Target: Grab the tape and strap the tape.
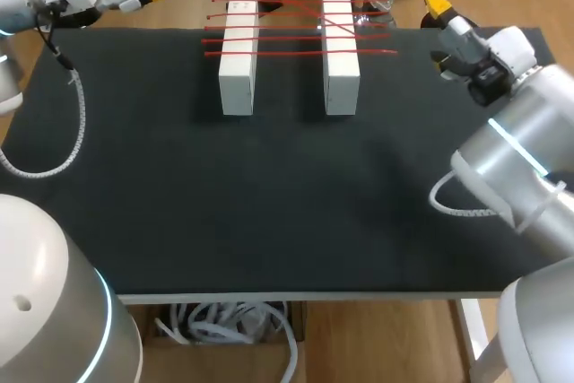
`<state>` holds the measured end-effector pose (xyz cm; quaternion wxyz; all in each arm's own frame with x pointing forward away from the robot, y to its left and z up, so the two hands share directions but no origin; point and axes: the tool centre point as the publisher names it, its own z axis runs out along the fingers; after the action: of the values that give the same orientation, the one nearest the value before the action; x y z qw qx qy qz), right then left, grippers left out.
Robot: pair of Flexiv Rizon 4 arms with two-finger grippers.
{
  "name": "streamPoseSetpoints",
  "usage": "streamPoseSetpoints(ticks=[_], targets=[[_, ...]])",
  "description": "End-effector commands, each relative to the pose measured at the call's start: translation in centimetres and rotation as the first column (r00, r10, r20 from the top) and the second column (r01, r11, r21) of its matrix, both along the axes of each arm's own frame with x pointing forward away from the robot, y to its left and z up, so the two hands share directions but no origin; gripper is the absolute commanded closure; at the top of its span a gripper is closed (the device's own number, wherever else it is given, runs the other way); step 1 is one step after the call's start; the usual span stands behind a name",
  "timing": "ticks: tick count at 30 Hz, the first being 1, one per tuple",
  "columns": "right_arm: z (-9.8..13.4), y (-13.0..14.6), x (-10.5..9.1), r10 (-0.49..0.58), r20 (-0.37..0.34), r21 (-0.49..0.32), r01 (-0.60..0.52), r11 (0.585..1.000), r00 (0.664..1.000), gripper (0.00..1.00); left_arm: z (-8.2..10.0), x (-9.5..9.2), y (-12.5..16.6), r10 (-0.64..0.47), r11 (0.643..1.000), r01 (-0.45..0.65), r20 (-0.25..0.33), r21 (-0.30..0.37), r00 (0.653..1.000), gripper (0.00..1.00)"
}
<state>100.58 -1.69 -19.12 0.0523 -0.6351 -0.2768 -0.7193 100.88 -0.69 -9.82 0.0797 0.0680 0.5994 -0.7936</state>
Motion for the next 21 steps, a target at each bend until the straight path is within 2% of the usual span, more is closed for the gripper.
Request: streamPoseSetpoints(ticks=[1, 14, 17, 20, 21], targets=[[-0.08, 0.29, -0.04, -0.086, 0.023, 0.018, 0.086, 0.996, 0.996, 0.00, -0.05, -0.02, -0.02, 0.001, 1.000, -0.001, 0.001, -0.001, 1.000, 1.00], [-0.08, 0.29, -0.04, -0.086, 0.023, 0.018, 0.086, 0.996, 0.996, 0.00, -0.05, -0.02, -0.02, 0.001, 1.000, -0.001, 0.001, -0.001, 1.000, 1.00], [-0.11, 0.57, -0.41, -0.143, -0.006, 0.192, 0.142, 0.971, 0.990, 0.00, -0.05, -0.02, -0.02, 0.001, 1.000, -0.001, 0.001, -0.001, 1.000, 1.00], [0.17, 0.75, -0.58, -0.173, -0.049, 0.308, 0.180, 0.934, 0.984, 0.00, -0.05, -0.02, -0.02, 0.001, 1.000, -0.001, 0.001, -0.001, 1.000, 1.00], [0.17, 0.76, -0.58, -0.176, -0.052, 0.318, 0.183, 0.930, 0.983, 0.00, -0.05, -0.02, -0.02, 0.001, 1.000, -0.001, 0.001, -0.001, 1.000, 1.00]])
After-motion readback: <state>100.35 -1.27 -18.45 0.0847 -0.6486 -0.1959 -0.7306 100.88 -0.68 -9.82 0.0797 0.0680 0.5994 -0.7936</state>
